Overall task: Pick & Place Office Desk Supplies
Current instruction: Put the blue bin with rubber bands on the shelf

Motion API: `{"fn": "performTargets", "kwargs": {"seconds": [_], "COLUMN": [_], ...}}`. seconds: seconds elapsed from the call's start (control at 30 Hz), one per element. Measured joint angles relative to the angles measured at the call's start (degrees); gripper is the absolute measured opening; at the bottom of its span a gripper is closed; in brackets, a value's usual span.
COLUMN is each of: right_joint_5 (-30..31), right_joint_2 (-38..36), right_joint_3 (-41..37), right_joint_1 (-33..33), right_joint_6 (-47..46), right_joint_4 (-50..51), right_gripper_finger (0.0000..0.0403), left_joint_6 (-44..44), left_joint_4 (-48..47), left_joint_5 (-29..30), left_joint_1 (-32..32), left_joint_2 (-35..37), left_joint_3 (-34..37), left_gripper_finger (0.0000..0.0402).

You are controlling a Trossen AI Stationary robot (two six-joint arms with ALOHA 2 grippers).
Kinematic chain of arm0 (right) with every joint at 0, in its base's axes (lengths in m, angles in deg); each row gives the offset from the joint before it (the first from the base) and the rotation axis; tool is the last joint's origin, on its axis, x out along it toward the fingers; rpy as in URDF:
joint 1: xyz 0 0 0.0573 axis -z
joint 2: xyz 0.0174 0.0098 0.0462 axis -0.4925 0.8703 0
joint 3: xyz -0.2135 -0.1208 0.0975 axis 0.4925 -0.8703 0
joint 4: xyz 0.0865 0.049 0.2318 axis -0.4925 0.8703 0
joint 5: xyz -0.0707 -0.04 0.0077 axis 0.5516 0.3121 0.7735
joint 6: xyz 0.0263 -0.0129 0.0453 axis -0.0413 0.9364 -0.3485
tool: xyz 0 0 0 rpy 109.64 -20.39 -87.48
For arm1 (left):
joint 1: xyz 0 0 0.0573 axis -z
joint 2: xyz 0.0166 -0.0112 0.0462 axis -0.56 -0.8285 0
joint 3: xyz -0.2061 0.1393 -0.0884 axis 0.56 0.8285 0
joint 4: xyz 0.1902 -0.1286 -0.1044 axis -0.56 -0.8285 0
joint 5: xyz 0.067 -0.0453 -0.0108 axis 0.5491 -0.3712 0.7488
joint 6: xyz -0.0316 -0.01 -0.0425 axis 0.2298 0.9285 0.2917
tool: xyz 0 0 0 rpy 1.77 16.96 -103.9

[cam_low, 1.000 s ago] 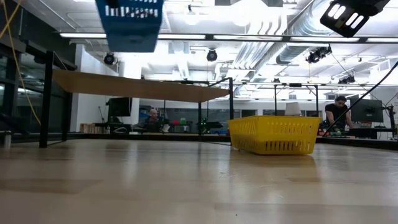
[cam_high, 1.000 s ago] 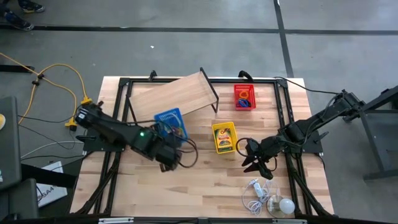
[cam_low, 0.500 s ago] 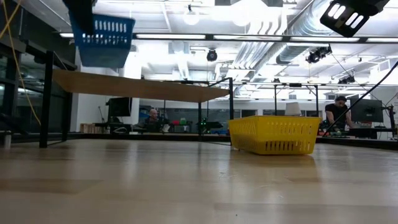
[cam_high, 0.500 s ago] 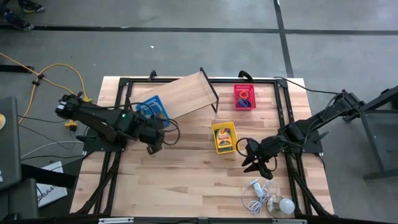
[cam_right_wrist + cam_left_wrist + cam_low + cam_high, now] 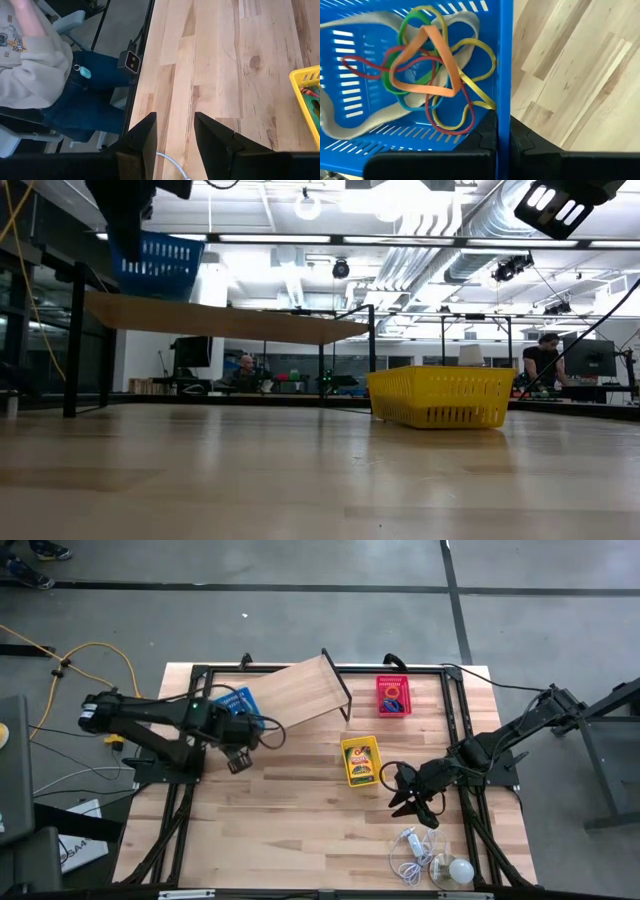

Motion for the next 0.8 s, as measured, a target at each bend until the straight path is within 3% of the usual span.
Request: {"fn": "performTargets", "kwargs": {"seconds": [0.57, 0.8], "right_joint_5": [0.00, 0.00], "right_joint_2": [-0.01, -0.01], "right_joint_3": [0.00, 0.00], "right_joint_1": [0.01, 0.01], "right_joint_6": [0.00, 0.00], "right_joint_4": [0.00, 0.00], "right_gripper_finger": [0.0119, 0.0119], "left_joint_6": [-2.25, -1.01], "left_joint_4": [-0.84, 0.74], "left_joint_5": [0.54, 0.58], "left_joint_1": [-0.32, -0.21], "left_joint_2": [0.20, 3.31], "left_joint_3": [0.55, 4.26], "left_gripper_finger": [0.0001, 0.0001]}}
